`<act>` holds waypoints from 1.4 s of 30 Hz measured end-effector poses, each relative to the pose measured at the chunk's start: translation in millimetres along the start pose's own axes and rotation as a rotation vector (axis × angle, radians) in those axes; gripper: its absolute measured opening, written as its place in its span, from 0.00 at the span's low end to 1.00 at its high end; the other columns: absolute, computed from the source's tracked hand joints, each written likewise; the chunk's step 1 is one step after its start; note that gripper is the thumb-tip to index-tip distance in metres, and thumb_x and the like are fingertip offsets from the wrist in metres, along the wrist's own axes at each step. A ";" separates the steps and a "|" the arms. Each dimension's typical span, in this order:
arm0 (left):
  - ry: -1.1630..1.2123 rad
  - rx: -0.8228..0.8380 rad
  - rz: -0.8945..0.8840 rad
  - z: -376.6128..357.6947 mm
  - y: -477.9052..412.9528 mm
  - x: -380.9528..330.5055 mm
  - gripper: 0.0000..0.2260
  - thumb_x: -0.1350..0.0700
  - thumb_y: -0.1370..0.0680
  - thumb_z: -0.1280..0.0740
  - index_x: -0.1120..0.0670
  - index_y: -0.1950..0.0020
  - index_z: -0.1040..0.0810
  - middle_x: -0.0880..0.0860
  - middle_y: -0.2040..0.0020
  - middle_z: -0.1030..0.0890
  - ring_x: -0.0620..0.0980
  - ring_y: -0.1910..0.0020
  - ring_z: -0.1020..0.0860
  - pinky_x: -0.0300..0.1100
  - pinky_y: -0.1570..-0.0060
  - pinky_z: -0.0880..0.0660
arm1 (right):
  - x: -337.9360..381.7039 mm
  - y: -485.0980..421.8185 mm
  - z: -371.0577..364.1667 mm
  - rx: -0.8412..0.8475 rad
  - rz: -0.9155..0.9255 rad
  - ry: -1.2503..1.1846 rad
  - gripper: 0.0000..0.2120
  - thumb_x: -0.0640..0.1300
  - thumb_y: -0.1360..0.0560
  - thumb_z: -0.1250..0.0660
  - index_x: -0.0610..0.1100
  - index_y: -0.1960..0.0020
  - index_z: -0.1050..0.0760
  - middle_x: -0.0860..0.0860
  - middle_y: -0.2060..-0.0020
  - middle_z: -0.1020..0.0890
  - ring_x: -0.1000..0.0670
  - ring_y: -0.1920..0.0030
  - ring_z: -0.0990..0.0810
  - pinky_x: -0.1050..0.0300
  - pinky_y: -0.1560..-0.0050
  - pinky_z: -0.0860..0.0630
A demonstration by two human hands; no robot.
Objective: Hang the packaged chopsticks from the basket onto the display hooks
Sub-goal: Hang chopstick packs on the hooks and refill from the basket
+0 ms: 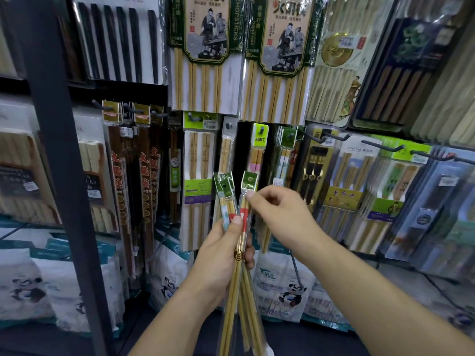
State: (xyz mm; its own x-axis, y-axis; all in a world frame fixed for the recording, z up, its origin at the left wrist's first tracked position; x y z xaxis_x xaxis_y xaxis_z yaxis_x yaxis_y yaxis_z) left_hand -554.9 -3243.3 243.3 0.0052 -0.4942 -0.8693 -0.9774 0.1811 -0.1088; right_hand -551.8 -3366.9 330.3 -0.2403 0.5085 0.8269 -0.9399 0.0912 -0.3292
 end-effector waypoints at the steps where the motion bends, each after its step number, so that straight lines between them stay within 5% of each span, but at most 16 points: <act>1: -0.002 0.003 0.002 -0.1 0.4 0.7 0.11 0.46 0.19 0.33 0.54 0.48 0.22 0.53 0.65 0.23 0.49 0.71 0.25 0.45 0.69 0.26 | 0.4 1.4 -4.1 0.026 0.008 -0.023 0.12 0.53 0.21 0.31 0.48 0.58 0.18 0.54 0.66 0.19 0.60 0.66 0.23 0.59 0.58 0.26; 7: -0.070 -0.060 0.011 5.4 0.6 -0.1 0.14 0.45 0.17 0.35 0.45 0.58 0.16 0.55 0.64 0.22 0.53 0.68 0.24 0.49 0.64 0.25 | 7.2 1.9 0.8 -0.027 0.092 -0.146 0.12 0.48 0.19 0.31 0.43 0.59 0.20 0.52 0.68 0.24 0.56 0.67 0.27 0.63 0.63 0.26; 11: -0.117 -0.159 0.006 11.4 -0.8 -3.3 0.14 0.47 0.15 0.38 0.53 0.55 0.22 0.52 0.66 0.22 0.49 0.68 0.23 0.45 0.67 0.25 | 17.5 -6.2 24.2 -0.167 0.098 -0.326 0.14 0.48 0.18 0.34 0.49 0.61 0.20 0.51 0.66 0.23 0.55 0.65 0.26 0.60 0.60 0.26; 14: -0.129 -0.162 -0.007 9.3 0.1 -6.5 0.13 0.49 0.14 0.40 0.56 0.52 0.25 0.50 0.69 0.25 0.48 0.71 0.26 0.42 0.70 0.26 | 24.7 -13.6 38.9 -0.260 0.092 -0.388 0.17 0.47 0.17 0.35 0.48 0.64 0.23 0.52 0.71 0.28 0.54 0.70 0.30 0.62 0.68 0.30; 23: -0.163 -0.150 0.019 8.3 2.1 -4.6 0.12 0.50 0.14 0.40 0.57 0.51 0.25 0.50 0.69 0.25 0.47 0.70 0.27 0.41 0.70 0.26 | 25.8 -30.8 51.6 -0.387 0.084 -0.349 0.21 0.46 0.17 0.36 0.45 0.68 0.34 0.58 0.78 0.37 0.58 0.76 0.37 0.78 0.67 0.29; 33: -0.150 -0.131 0.022 6.6 3.6 -5.4 0.12 0.50 0.14 0.40 0.57 0.50 0.24 0.50 0.68 0.24 0.48 0.70 0.25 0.41 0.70 0.24 | 25.8 -32.1 50.7 -0.385 0.075 -0.325 0.19 0.45 0.17 0.36 0.41 0.66 0.31 0.57 0.79 0.37 0.57 0.78 0.36 0.75 0.70 0.29; 37: -0.142 -0.123 0.020 6.5 2.2 -3.3 0.12 0.50 0.14 0.40 0.57 0.51 0.24 0.50 0.67 0.24 0.48 0.70 0.25 0.42 0.69 0.24 | 27.1 -34.8 52.5 -0.403 0.053 -0.294 0.21 0.48 0.17 0.36 0.32 0.60 0.29 0.51 0.75 0.36 0.51 0.72 0.35 0.55 0.59 0.23; 40: -0.145 -0.120 0.019 7.4 1.3 -1.8 0.12 0.50 0.14 0.40 0.56 0.51 0.24 0.50 0.67 0.23 0.48 0.70 0.25 0.42 0.69 0.24 | 25.5 -34.5 51.8 -0.393 0.026 -0.277 0.19 0.48 0.17 0.36 0.39 0.63 0.29 0.53 0.76 0.37 0.51 0.73 0.35 0.45 0.54 0.18; 42: -0.148 -0.116 0.015 8.2 0.6 -1.1 0.12 0.49 0.14 0.39 0.56 0.51 0.24 0.50 0.67 0.23 0.48 0.70 0.24 0.43 0.69 0.23 | 23.2 -35.1 52.5 -0.404 0.022 -0.259 0.21 0.48 0.17 0.36 0.42 0.67 0.32 0.55 0.77 0.38 0.53 0.75 0.37 0.51 0.58 0.21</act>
State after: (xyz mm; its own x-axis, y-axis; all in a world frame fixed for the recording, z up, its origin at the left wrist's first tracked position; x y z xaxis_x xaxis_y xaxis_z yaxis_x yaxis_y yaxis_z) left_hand -553.8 -3235.7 240.2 0.0134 -0.3601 -0.9328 -0.9954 0.0834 -0.0465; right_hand -537.2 -3403.3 385.0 -0.3603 0.2884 0.8871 -0.7766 0.4341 -0.4566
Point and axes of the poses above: each hand's wrist, its own y-axis away from the middle knuckle, its own z-axis out of the back of the hand, x = y × z, the point moved 5 cm from there along -y, towards the middle knuckle
